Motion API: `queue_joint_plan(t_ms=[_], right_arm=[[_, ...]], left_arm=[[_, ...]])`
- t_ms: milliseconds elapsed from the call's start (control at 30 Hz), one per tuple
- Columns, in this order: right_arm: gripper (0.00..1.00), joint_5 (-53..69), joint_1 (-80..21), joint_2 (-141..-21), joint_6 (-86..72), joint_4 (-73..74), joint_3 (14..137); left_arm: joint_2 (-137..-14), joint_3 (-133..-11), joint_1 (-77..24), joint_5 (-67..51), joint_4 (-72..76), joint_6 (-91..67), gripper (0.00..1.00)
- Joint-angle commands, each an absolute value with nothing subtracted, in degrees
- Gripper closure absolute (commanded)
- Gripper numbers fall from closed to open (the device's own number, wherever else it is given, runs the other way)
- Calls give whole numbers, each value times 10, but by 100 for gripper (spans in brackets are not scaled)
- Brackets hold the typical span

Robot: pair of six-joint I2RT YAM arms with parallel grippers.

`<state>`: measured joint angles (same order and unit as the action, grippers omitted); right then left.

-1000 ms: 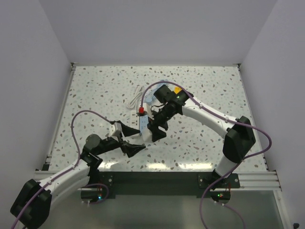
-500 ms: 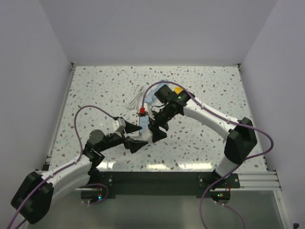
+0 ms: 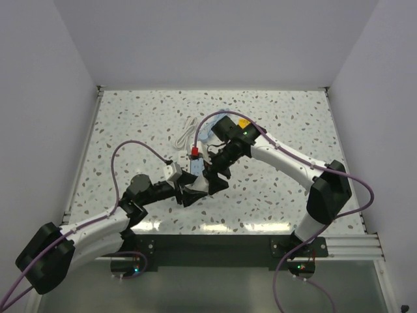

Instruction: Insert the plug

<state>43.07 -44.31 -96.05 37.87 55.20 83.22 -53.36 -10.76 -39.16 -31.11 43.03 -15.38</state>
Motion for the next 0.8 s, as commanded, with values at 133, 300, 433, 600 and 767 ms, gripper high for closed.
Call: queue_joint_plan(t_ms=[133, 300, 433, 600, 767], right_arm=[[96, 429, -443, -925, 354, 534, 828], [55, 392, -439, -899, 276, 460, 801], [37, 390, -434, -873, 255, 419, 757], [11, 371, -431, -856, 240, 401, 733], [2, 369, -405, -823, 206, 365, 703]], left_arm=[[-524, -95, -398, -348, 491, -134, 100], [-507, -61, -405, -327, 539, -127, 100], [-491, -45, -405, -305, 559, -121, 100], [-487, -39, -406, -282, 566, -120, 100], [-485, -28, -405, -256, 576, -116, 100]])
